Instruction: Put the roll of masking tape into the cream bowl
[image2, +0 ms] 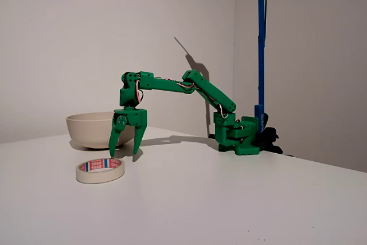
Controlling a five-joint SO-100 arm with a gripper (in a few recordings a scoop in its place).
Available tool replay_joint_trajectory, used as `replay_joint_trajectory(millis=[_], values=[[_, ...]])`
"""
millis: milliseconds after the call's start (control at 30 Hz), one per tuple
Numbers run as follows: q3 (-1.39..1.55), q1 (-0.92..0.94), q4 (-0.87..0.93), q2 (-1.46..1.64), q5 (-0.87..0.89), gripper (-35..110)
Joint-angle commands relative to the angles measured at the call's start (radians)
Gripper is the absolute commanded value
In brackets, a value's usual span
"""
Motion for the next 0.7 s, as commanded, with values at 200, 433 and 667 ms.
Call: replay_joint_trajectory(millis=[200, 433, 667], values=[[-0.054, -0.023, 0.002, 0.044, 0.012, 23], [-0.054, -0.040, -0.002, 0.012, 0.025, 23], [-0.054, -0.043, -0.014, -0.032, 0.026, 22]])
